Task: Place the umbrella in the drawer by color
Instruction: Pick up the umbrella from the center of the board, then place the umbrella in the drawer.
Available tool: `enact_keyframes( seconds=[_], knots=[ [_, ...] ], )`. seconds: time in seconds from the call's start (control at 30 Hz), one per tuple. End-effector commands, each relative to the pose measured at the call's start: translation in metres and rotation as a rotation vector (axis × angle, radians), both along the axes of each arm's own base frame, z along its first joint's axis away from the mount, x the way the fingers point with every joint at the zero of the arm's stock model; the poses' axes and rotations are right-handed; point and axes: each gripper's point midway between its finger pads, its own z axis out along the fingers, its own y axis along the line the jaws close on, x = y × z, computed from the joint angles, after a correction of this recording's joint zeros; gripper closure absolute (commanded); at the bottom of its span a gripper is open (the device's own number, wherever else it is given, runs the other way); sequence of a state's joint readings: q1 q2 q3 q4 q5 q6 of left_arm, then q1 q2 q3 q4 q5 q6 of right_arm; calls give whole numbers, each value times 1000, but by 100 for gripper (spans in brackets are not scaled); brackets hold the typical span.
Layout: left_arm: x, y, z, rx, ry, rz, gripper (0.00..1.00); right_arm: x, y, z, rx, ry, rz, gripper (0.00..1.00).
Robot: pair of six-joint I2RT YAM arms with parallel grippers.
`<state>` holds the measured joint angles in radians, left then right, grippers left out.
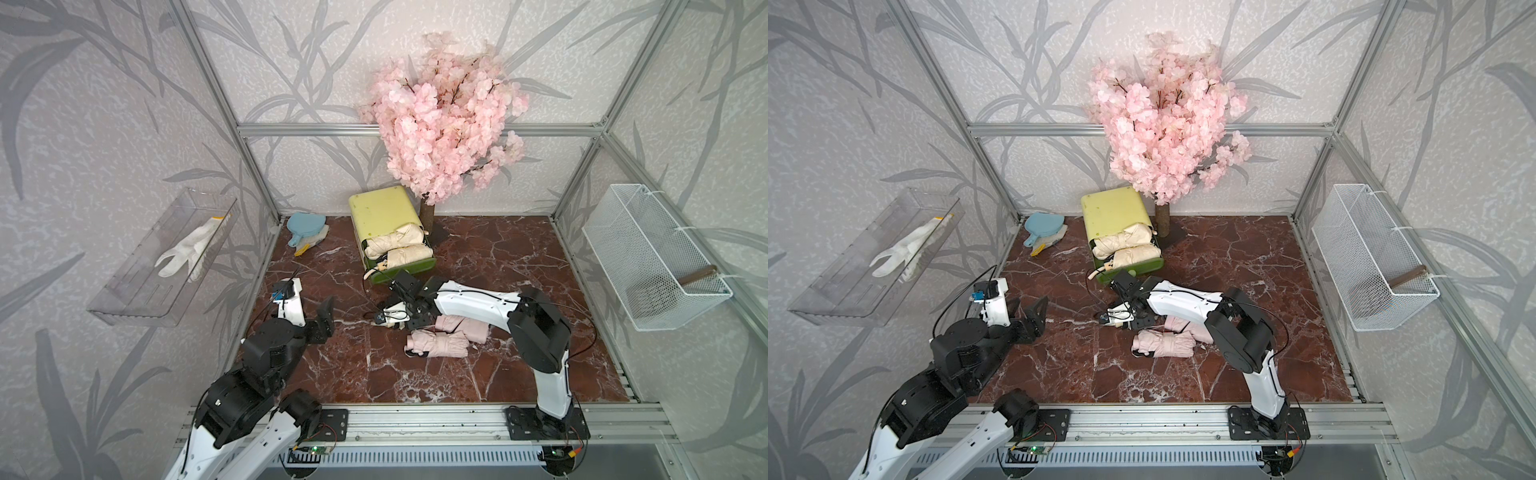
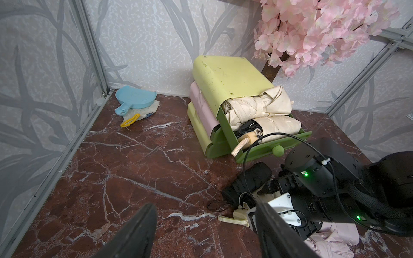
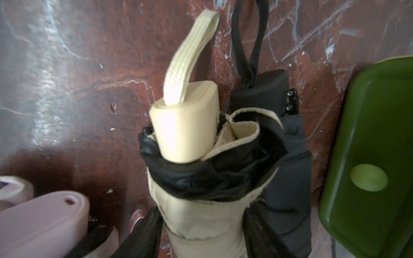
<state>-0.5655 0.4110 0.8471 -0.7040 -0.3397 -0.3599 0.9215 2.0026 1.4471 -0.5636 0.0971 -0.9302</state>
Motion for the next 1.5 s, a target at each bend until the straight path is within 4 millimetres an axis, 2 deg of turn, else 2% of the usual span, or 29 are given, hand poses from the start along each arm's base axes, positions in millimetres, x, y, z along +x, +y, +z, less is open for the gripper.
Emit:
enact_keyframes(
  seconds=[0.0, 0.17, 0.3, 0.4, 0.5, 0.57, 0.63, 0.7, 0.8, 0.97, 1.13, 1.23, 1.3, 1.33, 1.47],
  knots=[
    [-1, 2, -3, -1, 2, 10, 27, -11, -17, -36, -83, 58, 12, 37],
    [0, 2, -4, -3, 5, 12, 26, -6, -18, -43, -95, 22, 33, 34],
    [-1, 2, -4, -5, 4, 12, 26, 2, -15, -40, -74, -29, 39, 38],
    [0, 2, -4, -4, 5, 13, 26, -6, -10, -27, -8, -17, 55, 53],
    [0, 1, -4, -8, 4, 9, 26, -11, -7, -11, 53, -27, 60, 80],
    [1, 0, -3, -14, 3, 8, 26, -16, -7, 2, 101, -32, 61, 90],
    [2, 0, -3, -26, -1, 11, 26, -22, -5, 21, 170, -36, 57, 91],
    [4, -2, -1, -50, -8, 18, 26, -29, -5, 45, 260, -34, 29, 91],
    [11, -7, -3, -116, -4, 32, 26, -38, -6, 98, 413, -72, -3, 91],
    [38, -38, -13, -237, 16, -6, 26, -9, -40, 177, 571, -178, -196, 92],
    [68, -67, -25, -279, 28, -53, 26, 28, -57, 232, 613, -313, -302, 92],
    [85, -84, -41, -287, 46, -91, 26, 63, -62, 254, 616, -411, -369, 94],
    [96, -91, -52, -293, 30, -101, 24, 84, -60, 260, 620, -434, -387, 94],
    [100, -92, -57, -300, 21, -101, 24, 90, -58, 265, 632, -438, -374, 94],
    [118, -99, -73, -322, 5, -129, 21, 98, -32, 256, 634, -408, -240, 94]
  ],
)
